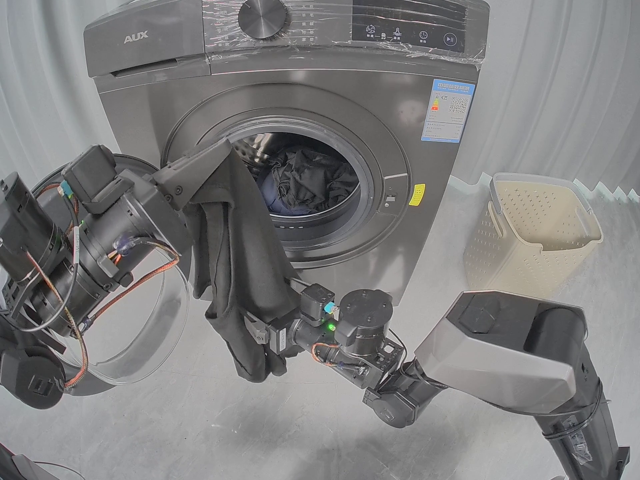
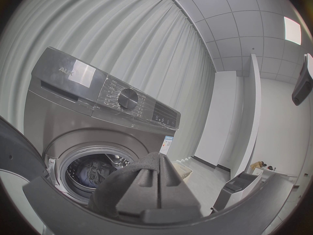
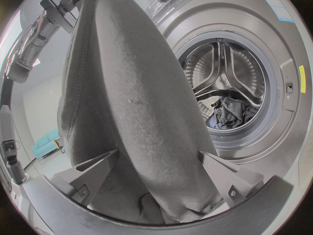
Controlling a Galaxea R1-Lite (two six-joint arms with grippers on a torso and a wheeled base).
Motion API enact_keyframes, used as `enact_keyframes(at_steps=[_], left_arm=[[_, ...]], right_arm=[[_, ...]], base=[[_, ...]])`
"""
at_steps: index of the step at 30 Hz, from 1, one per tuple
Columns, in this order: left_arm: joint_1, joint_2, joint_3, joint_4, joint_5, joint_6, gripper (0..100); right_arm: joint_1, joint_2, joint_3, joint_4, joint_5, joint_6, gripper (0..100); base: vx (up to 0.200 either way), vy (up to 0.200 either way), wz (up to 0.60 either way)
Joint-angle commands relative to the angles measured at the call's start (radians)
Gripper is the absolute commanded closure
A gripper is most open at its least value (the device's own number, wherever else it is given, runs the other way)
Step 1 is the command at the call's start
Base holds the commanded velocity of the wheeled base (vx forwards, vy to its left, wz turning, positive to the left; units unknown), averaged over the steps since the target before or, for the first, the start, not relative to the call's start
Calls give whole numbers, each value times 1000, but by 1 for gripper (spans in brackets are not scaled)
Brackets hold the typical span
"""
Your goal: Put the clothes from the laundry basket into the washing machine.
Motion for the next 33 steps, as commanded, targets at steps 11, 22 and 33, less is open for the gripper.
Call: enact_keyframes(at_steps=[11,22,33], left_arm=[[1,-19,-3,0,-4,-5,100],[75,11,3,0,-4,-2,100],[106,77,90,-2,-47,7,100]], right_arm=[[-26,43,-76,13,-59,27,100],[-145,-132,40,2,-62,37,100],[-183,-270,111,0,-60,36,100]], base=[[0,0,0],[0,0,0],[0,0,0]])
